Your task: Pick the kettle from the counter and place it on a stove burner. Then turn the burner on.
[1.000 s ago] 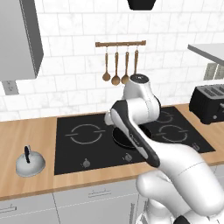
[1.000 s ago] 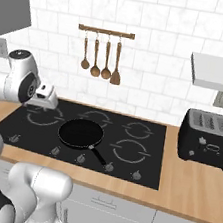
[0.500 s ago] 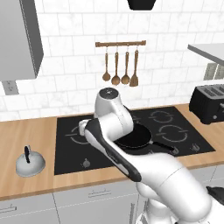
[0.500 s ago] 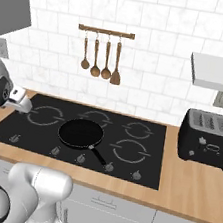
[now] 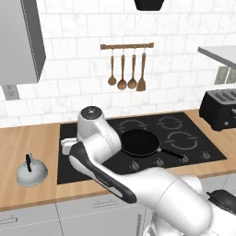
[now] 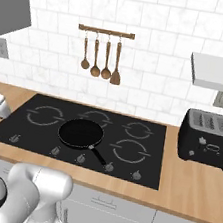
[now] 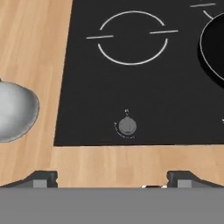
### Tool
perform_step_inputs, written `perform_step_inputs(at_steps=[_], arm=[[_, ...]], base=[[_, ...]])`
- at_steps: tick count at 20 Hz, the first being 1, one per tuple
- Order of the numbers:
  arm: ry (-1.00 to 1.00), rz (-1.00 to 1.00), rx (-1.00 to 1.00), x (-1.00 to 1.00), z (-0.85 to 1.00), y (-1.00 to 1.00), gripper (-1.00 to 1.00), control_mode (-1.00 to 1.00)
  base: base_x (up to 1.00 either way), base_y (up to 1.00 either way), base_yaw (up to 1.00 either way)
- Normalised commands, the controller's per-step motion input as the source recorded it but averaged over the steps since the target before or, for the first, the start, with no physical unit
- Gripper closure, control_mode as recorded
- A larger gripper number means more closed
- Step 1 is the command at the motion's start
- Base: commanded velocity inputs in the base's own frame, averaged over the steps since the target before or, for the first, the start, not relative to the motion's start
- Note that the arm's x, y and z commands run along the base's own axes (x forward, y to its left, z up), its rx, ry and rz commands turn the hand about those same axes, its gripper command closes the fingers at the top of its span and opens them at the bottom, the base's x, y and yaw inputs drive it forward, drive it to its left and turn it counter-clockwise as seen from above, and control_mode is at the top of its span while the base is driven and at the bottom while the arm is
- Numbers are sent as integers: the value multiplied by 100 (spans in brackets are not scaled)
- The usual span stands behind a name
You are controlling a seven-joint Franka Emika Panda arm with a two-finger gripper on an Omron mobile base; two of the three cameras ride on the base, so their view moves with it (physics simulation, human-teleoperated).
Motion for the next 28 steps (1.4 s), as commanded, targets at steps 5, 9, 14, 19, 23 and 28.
perform_step_inputs(at_steps=[5, 9, 14, 19, 23, 28], arm=[[10, 8, 5, -4, -17, 45, -100, -100], [14, 11, 1, 0, -17, 53, -100, -100], [7, 14, 0, 0, -27, 64, -100, -100], [0, 9, -3, 0, -29, 72, -100, -100], [2, 2, -6, 3, -10, 70, -100, -100], [0, 0, -5, 20, 0, 59, -100, -100]], base=[[0, 0, 0], [0, 0, 0], [0, 0, 0], [0, 0, 0], [0, 0, 0], [0, 0, 0]])
